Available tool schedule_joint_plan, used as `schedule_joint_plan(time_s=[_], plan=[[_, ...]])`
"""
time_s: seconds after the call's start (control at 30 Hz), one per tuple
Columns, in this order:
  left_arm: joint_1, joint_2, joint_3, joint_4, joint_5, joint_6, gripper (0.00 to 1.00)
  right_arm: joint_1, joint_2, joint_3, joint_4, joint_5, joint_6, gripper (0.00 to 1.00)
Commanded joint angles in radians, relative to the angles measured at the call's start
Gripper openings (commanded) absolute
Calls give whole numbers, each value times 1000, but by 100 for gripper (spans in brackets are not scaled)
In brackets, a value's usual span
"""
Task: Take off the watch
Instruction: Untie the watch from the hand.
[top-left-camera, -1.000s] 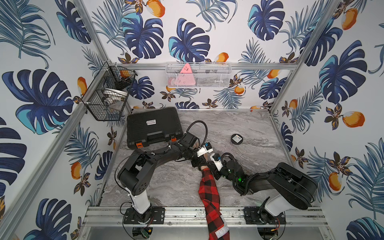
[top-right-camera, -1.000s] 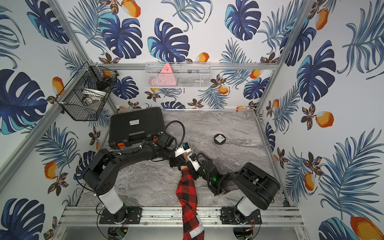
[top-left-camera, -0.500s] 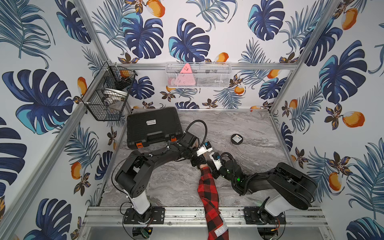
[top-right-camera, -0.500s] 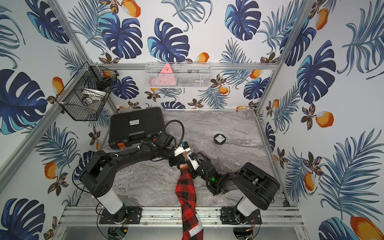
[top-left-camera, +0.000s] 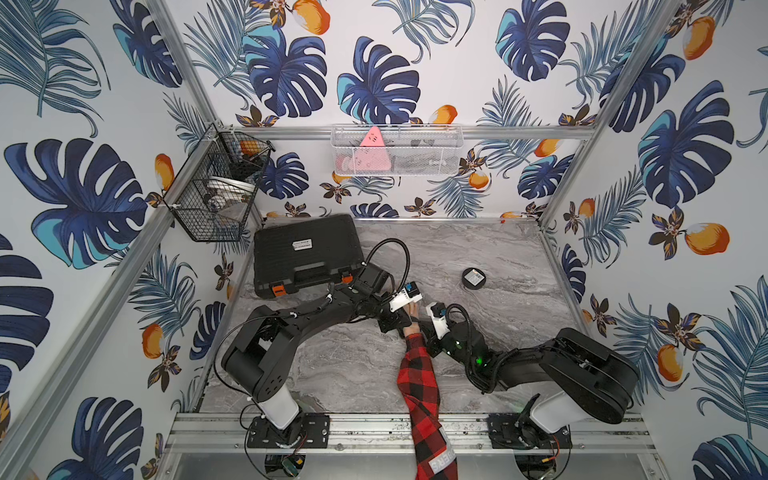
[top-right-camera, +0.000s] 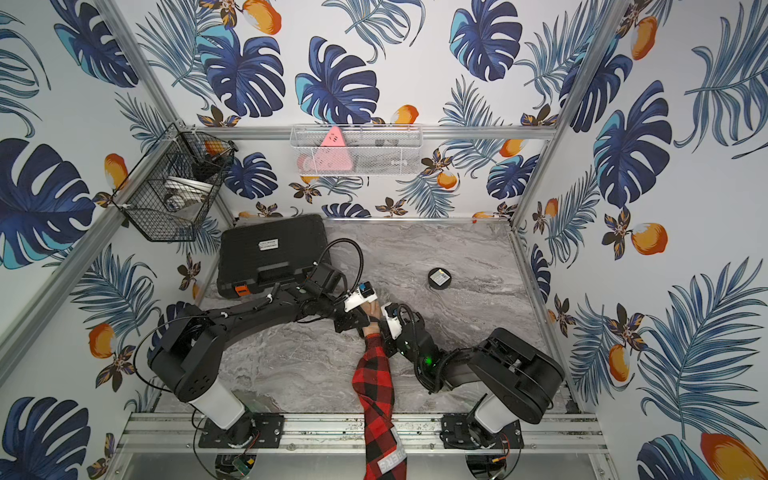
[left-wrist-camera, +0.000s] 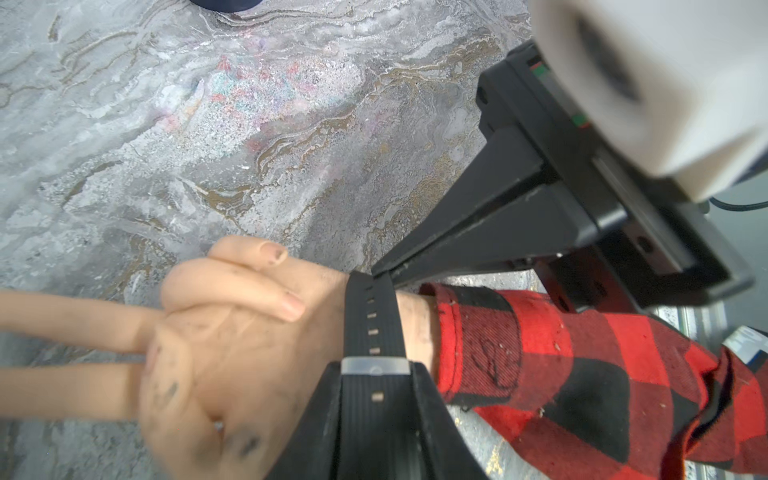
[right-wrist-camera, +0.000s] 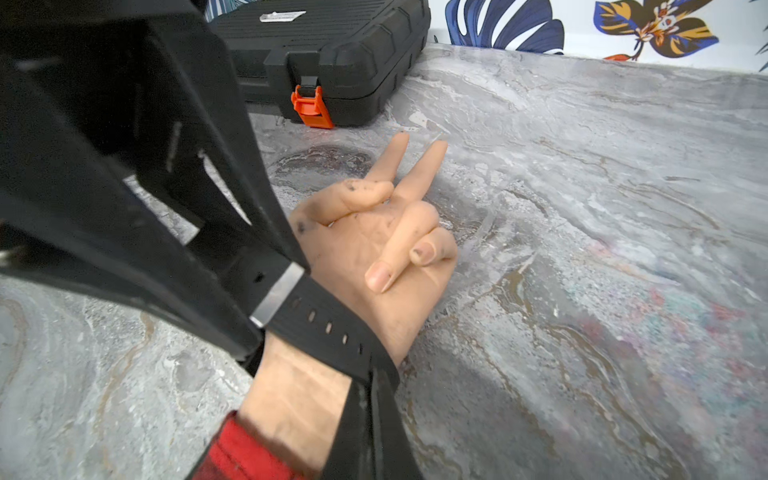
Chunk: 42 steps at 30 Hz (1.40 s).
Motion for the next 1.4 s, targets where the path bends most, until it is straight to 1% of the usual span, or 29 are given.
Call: schedule_joint_plan(time_s=[0.0, 0.1, 0.23, 0.5, 0.73, 1.03, 1.1, 1.2, 1.27, 1.3, 1.33, 1.37], plan=[[14, -22, -7, -57, 23, 5, 18, -8, 11, -8, -129, 177, 47, 0], [21, -28, -10, -67, 19, 5, 18, -8, 19, -9, -136, 192, 63, 0], [26, -43, -28, -63, 11, 0, 18, -8, 19, -19, -117, 181, 66, 0], [35, -61, -58, -33, -24, -60, 17, -7, 21, -8, -134, 175, 75, 0], [46, -83, -85, -17, -63, -86, 18, -7, 17, -8, -154, 183, 84, 0], [52, -91, -96, -13, -46, -87, 18, -6, 18, -9, -148, 182, 89, 0], [52, -86, -92, -12, -40, -97, 21, -7, 14, -14, -128, 161, 86, 0], [53, -85, -92, 18, -42, -150, 33, -6, 0, -15, -108, 134, 84, 0], [52, -94, -91, 50, -54, -216, 42, -4, -23, -1, -140, 127, 84, 9], [52, -99, -88, 68, -72, -266, 46, 0, -40, 9, -164, 128, 83, 17], [53, -105, -88, 84, -90, -324, 47, 2, -57, 17, -188, 130, 85, 22], [51, -108, -87, 98, -104, -368, 47, 2, -75, 24, -211, 131, 88, 26]])
